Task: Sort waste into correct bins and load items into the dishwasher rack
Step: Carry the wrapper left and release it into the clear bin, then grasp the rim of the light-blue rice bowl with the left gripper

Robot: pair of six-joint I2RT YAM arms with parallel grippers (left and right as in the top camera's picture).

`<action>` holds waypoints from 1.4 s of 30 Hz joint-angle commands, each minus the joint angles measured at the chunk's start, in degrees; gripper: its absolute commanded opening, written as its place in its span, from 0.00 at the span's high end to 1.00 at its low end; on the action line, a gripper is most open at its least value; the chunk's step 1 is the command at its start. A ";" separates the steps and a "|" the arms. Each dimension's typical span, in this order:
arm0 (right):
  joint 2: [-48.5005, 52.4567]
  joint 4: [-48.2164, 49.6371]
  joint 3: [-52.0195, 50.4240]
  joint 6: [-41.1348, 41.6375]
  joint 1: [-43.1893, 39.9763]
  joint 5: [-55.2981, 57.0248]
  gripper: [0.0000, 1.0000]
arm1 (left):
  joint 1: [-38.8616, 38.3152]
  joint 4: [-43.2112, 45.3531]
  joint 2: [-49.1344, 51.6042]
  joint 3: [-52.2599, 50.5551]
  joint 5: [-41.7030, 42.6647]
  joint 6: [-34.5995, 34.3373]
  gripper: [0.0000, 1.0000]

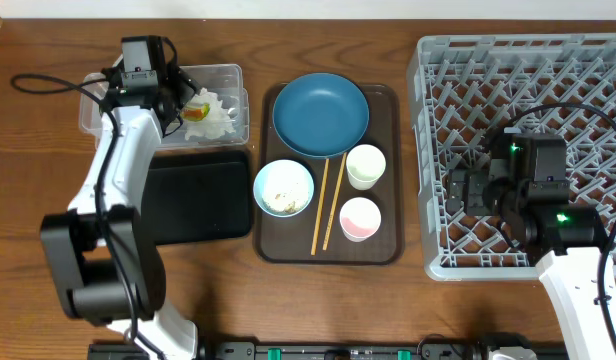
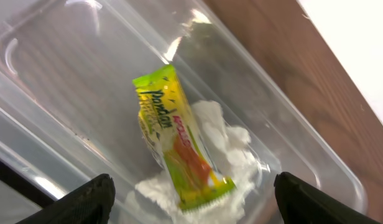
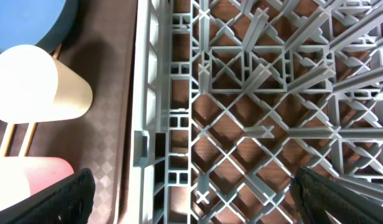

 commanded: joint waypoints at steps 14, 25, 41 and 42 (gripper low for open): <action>-0.04 0.17 1.11 0.57 0.42 -0.22 0.01 | -21.18 -22.93 -8.87 -0.28 1.03 15.63 0.14; -0.04 0.13 1.11 0.57 0.42 -0.22 0.01 | -33.31 -21.92 -0.61 -1.95 1.03 15.23 0.15; -0.04 -0.07 1.11 0.57 0.42 -0.22 0.01 | -39.58 -19.74 9.40 -1.97 1.03 13.64 0.36; -0.04 -0.07 1.11 0.57 0.42 -0.22 0.01 | -39.58 -19.76 9.81 -1.97 1.03 13.64 0.41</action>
